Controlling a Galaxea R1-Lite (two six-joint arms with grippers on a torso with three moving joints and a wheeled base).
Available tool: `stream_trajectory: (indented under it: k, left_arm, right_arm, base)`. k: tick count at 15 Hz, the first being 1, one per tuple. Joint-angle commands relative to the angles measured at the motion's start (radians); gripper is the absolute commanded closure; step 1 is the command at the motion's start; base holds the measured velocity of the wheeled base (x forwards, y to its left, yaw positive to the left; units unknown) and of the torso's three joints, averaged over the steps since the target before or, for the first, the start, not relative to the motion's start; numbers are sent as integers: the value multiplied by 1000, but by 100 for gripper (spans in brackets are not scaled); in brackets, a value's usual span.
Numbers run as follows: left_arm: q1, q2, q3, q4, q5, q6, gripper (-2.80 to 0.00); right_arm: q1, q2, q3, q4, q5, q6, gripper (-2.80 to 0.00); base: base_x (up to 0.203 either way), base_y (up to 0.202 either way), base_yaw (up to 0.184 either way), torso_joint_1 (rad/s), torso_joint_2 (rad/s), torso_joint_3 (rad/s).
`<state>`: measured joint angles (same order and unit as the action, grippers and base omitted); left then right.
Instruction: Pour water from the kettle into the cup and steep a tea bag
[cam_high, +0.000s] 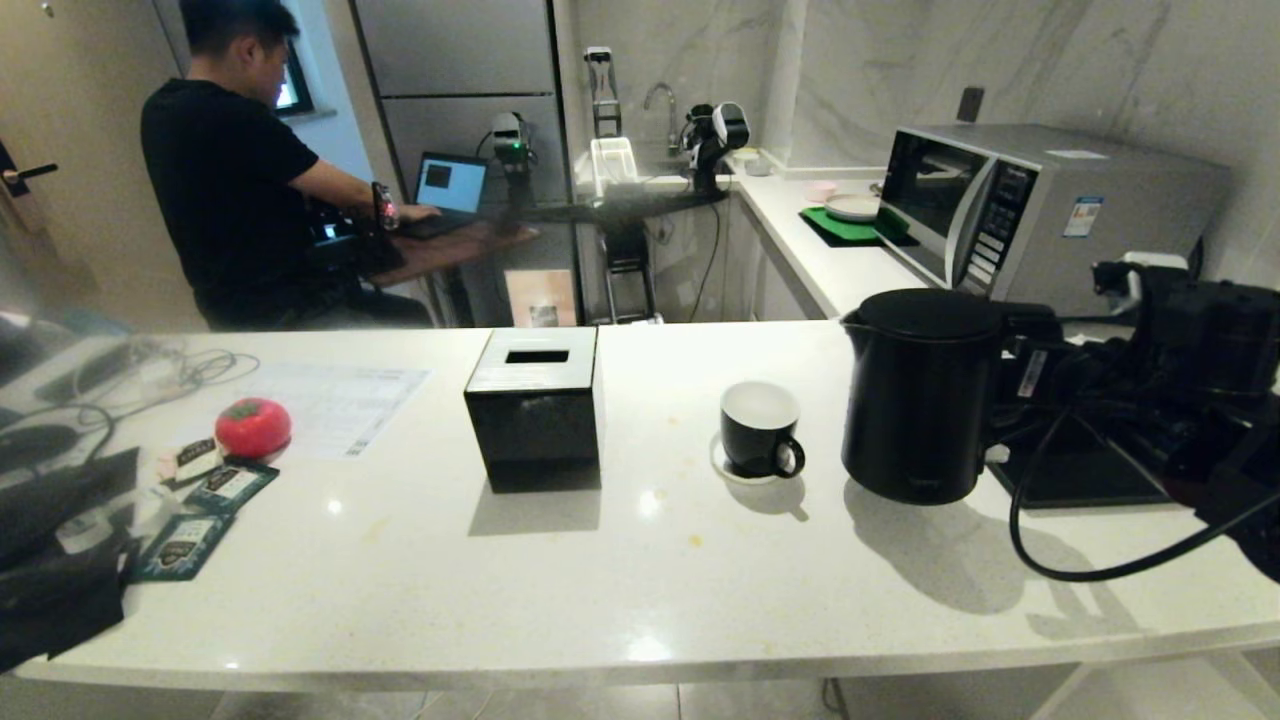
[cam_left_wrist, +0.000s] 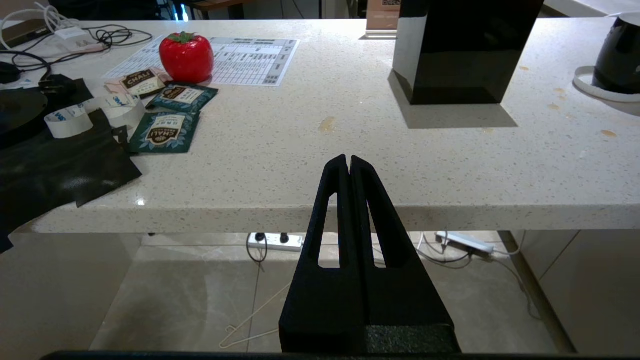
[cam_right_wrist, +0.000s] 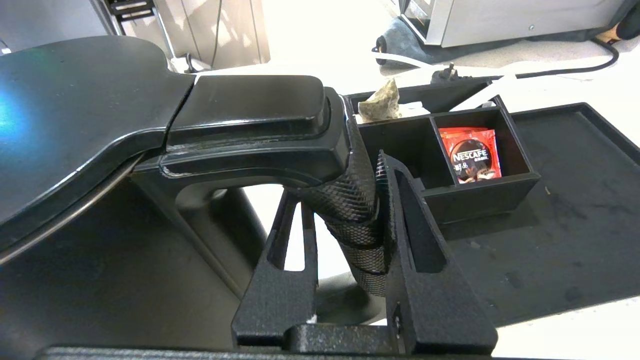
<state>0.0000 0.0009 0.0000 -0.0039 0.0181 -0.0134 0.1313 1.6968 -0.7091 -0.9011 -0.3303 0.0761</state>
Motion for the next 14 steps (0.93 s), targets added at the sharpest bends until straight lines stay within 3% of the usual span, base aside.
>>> stream_trajectory:
  k: [1, 14]
  left_arm:
    - [0, 1, 0, -1, 0, 0, 0]
    - [0, 1, 0, -1, 0, 0, 0]
  right_arm:
    - [1, 4, -1, -4, -3, -20, 0]
    - [6, 14, -86, 58, 2, -179, 0]
  base:
    - [0, 0, 0, 0, 0, 0]
    - [0, 0, 0, 0, 0, 0]
